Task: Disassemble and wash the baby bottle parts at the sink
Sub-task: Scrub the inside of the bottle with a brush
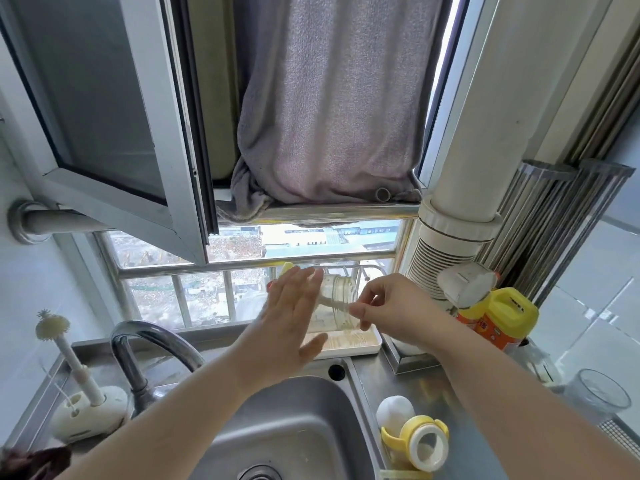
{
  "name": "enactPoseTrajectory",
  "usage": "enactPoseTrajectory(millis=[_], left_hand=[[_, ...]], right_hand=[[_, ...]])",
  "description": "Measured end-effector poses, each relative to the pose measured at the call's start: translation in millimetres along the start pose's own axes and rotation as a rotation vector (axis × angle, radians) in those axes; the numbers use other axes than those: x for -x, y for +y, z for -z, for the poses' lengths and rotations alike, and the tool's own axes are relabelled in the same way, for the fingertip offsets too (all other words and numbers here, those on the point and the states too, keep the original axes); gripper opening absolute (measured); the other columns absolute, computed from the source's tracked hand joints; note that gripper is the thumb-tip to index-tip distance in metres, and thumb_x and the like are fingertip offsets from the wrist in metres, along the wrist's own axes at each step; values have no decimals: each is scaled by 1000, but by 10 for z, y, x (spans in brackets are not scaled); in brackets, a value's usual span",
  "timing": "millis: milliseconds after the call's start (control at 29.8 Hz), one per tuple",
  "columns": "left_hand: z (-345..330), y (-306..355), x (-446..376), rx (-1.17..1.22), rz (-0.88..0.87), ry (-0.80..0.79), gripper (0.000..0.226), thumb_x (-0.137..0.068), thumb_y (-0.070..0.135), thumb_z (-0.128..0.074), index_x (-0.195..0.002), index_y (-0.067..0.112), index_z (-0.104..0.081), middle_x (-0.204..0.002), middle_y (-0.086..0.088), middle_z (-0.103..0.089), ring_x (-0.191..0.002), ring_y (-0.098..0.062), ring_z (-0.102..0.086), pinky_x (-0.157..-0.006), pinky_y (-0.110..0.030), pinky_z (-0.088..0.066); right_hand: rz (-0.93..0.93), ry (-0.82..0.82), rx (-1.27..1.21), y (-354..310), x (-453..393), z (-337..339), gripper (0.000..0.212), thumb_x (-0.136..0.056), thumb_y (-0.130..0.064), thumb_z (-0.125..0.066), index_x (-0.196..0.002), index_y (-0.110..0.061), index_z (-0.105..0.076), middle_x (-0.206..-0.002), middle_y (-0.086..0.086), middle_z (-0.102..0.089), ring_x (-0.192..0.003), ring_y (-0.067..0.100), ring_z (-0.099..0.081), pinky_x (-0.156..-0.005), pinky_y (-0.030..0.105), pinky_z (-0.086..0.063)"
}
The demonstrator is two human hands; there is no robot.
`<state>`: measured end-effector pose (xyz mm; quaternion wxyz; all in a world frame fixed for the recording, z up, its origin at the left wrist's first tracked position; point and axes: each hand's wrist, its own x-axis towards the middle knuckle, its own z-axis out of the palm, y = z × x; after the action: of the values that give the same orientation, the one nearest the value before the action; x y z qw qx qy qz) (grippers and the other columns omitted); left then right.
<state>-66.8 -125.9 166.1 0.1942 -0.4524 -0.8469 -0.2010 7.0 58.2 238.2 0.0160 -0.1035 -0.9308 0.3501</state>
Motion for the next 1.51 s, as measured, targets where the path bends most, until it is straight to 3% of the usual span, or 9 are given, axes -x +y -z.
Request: enactPoseTrajectory(millis=[101, 269, 403, 537, 705, 940, 1108, 1310, 1511], left_hand=[[74, -34, -26, 94, 30, -61, 78, -84, 37, -62, -147, 15, -21, -143, -11, -27, -135, -26, -25, -109, -42, -34], [294, -75, -218, -76, 52, -191, 99, -59, 44, -82, -141, 19, -33, -134, -4, -41, -123, -21, -38, -90, -27, -44], [343, -131, -156, 39, 125, -185, 95, -61, 39, -81, -141, 23, -34, -134, 4, -46, -121, -15, -40, -94, -20, -33], [279, -9, -165, 12, 61, -198, 93, -61, 36, -80, -142, 21, -35, -133, 1, -48, -120, -18, -40, -92, -22, -36], [341, -90, -112, -75, 102, -123, 93, -58, 38, -81, -139, 19, -40, -132, -1, -52, -119, -22, -45, -90, -30, -43], [315, -243, -14, -144, 83, -160, 98, -33, 41, -87, -121, 11, -56, -105, -6, -65, -92, -28, -63, -64, -32, -57], [365, -74, -130, -118, 56, -146, 93, -57, 39, -82, -137, 16, -41, -128, -2, -52, -117, -22, -47, -86, -32, -50], [421, -210, -93, -156, 62, -138, 94, -42, 42, -88, -124, 10, -56, -113, -7, -64, -101, -27, -60, -72, -35, -56], [504, -278, -56, -159, 50, -93, 101, -35, 46, -89, -122, 19, -45, -110, -6, -64, -95, -26, -62, -60, -36, -59]], right_hand=[[13, -1, 2, 30, 6, -11, 21, -83, -35, -68, -80, -14, -68, -66, -8, -71, -55, 1, -56, -57, 20, -46], [111, -76, 101, -33, 44, -55, 18, -83, -31, -68, -80, -14, -68, -70, -5, -71, -57, -8, -57, -50, 6, -42], [58, -9, 323, 20, 42, 133, 19, -83, -38, -67, -79, -19, -66, -73, -8, -66, -71, 11, -62, -66, 29, -52], [166, 153, 580, -99, 42, -75, 23, -90, -43, -54, -80, -23, -54, -77, -7, -56, -75, 14, -54, -61, 27, -38], [95, 148, 457, 13, 1, 30, 25, -85, -47, -60, -74, -24, -57, -75, -8, -58, -74, 14, -54, -60, 28, -39], [80, 29, 455, -18, -42, -19, 23, -86, -42, -61, -82, -20, -62, -78, -6, -57, -74, 13, -55, -65, 29, -44], [138, 17, 501, -167, -93, -98, 21, -88, -38, -60, -83, -17, -63, -82, -2, -63, -72, 14, -56, -62, 26, -44], [118, -22, 422, -210, -81, -30, 21, -86, -36, -64, -76, -17, -61, -77, 0, -64, -65, 12, -54, -56, 23, -41], [71, -64, 339, -250, -26, 114, 22, -85, -37, -66, -74, -17, -64, -71, -5, -68, -53, 3, -50, -49, 17, -35]])
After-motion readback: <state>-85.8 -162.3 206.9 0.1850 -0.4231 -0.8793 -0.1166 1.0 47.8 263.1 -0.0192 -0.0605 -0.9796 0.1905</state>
